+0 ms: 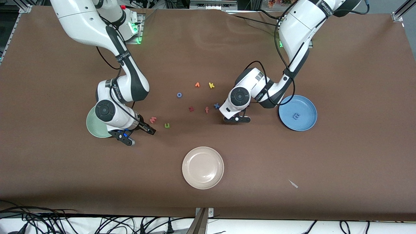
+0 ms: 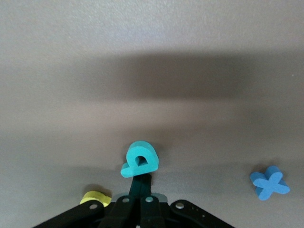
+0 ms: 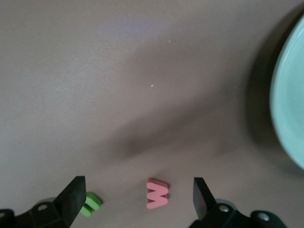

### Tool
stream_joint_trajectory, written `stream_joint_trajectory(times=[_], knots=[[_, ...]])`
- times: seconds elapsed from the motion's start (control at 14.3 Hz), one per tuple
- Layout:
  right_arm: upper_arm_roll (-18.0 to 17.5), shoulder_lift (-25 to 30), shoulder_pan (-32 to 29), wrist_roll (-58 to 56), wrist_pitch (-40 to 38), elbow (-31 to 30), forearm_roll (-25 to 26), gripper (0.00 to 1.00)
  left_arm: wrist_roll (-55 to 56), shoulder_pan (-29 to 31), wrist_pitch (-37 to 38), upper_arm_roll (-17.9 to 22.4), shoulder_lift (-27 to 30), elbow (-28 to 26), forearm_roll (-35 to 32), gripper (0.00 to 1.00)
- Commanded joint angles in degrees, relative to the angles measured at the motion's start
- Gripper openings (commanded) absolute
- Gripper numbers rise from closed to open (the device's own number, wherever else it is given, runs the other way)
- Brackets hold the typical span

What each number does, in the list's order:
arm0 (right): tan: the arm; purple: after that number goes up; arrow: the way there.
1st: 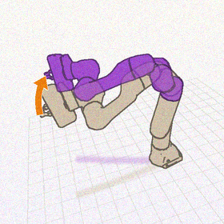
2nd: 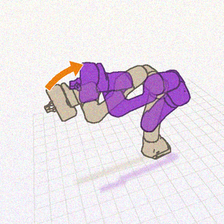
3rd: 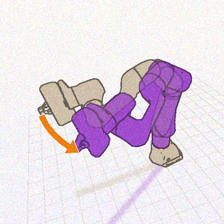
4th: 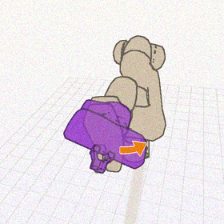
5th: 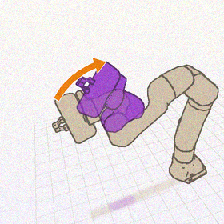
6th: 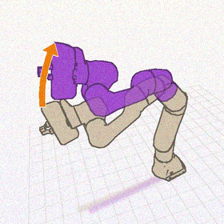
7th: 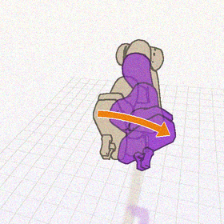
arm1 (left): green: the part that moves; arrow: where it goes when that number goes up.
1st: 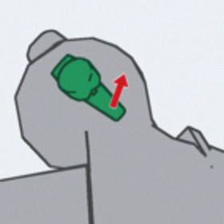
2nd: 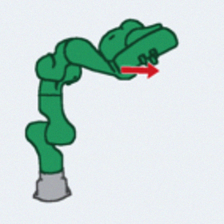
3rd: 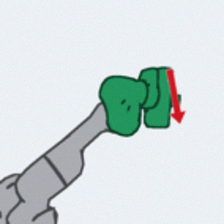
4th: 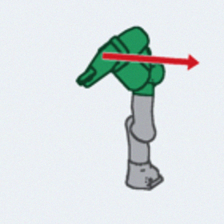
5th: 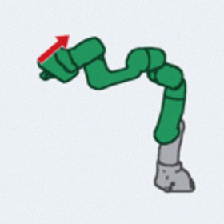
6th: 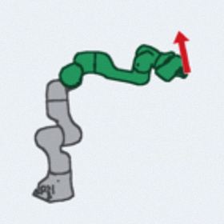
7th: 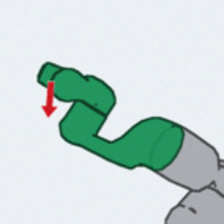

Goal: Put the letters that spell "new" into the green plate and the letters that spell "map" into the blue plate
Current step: 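Grasp the teal b and pink w with the left and right grippers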

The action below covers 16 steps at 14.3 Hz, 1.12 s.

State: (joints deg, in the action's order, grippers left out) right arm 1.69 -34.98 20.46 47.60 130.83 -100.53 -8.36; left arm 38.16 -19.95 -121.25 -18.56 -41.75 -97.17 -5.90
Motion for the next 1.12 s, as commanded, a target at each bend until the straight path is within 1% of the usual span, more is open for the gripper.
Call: stream_joint_trajectory(times=[0.0, 0.14, 0.21, 0.28, 0.35, 0.56, 0.63, 0.7, 0.77, 0.84, 0.98, 1.05], knots=[[-1.3, 0.5, 0.1, 4.1, 4.5, -4.1, -1.5, 1.0, -0.2, 0.5, 2.2, 0.4, 1.0, 1.3, -1.0, 0.0], [-1.8, 1.1, 0.1, 5.3, 5.6, -5.8, -1.5, 1.0, 0.2, 0.5, 2.2, 0.4, 0.9, 1.5, -1.0, 0.0], [-1.8, 1.3, 0.1, 5.3, 5.7, -6.4, -1.5, 1.0, 0.1, 0.6, 2.2, 0.4, 0.9, 2.0, -1.0, 0.21], [-1.8, 1.6, 0.1, 5.3, 6.2, -6.9, -1.4, 1.0, -0.2, 0.8, 2.2, 0.4, 1.0, 2.2, -1.0, 0.9], [-1.8, 1.7, 0.1, 5.3, 6.8, -7.7, -1.5, 1.0, -0.7, 0.8, 2.2, 0.4, 0.9, 2.2, -1.1, 1.0], [-1.9, 2.4, 0.1, 5.3, 9.4, -10.1, -1.5, 1.0, -0.5, 0.0, 1.4, 0.5, 0.4, 2.2, -1.1, 1.0], [-1.9, 2.4, 0.1, 5.3, 9.4, -10.3, -1.5, 1.0, -0.5, -0.1, 0.8, 0.5, 0.4, 2.1, -1.1, 0.98], [-2.2, 2.3, 0.1, 5.3, 9.4, -10.4, -1.5, 1.0, -0.5, -0.1, -0.1, 0.5, 0.3, 1.8, -1.2, 0.92], [-2.5, 2.3, 0.1, 5.3, 9.4, -10.7, -1.5, 0.99, -0.6, -0.1, -0.8, 0.5, 0.1, 1.7, -1.2, 0.85], [-2.6, 2.3, 0.1, 5.3, 9.4, -10.7, -1.5, 0.95, -0.7, -0.1, -1.5, 0.5, -0.2, 1.7, -1.2, 0.77], [-2.7, 2.1, 0.1, 5.3, 9.4, -10.7, -1.5, 0.83, -0.8, 0.0, -2.5, 0.6, -0.3, 1.5, -1.2, 0.77], [-2.7, 2.1, 0.1, 5.2, 9.4, -10.7, -1.5, 0.74, -0.8, 0.0, -2.8, 0.6, -0.6, 1.4, -2.0, 0.77]])
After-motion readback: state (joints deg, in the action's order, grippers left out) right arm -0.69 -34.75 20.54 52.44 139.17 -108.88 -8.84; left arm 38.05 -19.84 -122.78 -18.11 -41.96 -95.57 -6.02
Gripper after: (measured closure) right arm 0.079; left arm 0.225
